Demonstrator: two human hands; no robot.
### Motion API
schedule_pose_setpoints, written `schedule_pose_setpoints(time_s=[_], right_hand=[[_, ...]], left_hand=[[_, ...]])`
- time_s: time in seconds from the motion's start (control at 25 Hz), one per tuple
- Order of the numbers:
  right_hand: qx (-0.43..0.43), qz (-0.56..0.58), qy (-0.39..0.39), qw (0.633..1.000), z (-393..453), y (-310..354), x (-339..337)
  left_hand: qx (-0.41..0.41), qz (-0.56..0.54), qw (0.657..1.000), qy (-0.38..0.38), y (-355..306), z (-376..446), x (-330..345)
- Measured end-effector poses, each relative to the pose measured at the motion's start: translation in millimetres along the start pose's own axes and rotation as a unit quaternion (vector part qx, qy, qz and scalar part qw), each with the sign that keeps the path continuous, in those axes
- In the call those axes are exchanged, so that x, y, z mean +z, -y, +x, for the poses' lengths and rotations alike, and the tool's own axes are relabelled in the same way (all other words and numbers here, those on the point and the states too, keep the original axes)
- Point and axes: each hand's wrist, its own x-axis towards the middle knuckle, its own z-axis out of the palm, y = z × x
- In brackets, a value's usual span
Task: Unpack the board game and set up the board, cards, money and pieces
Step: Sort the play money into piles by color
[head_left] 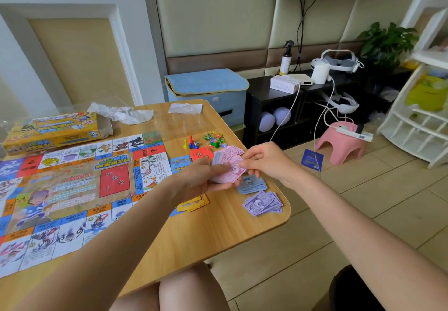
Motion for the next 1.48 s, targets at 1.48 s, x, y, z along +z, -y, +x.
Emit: schedule_pose_setpoints(time_s=[1.48], right_hand=[[0.132, 0.091, -0.161, 0.974, 89.9, -1.2, 10.2]], left_hand=[[0.088, -0.018, 0.981, -0.172, -12.2, 9.5, -44.1]])
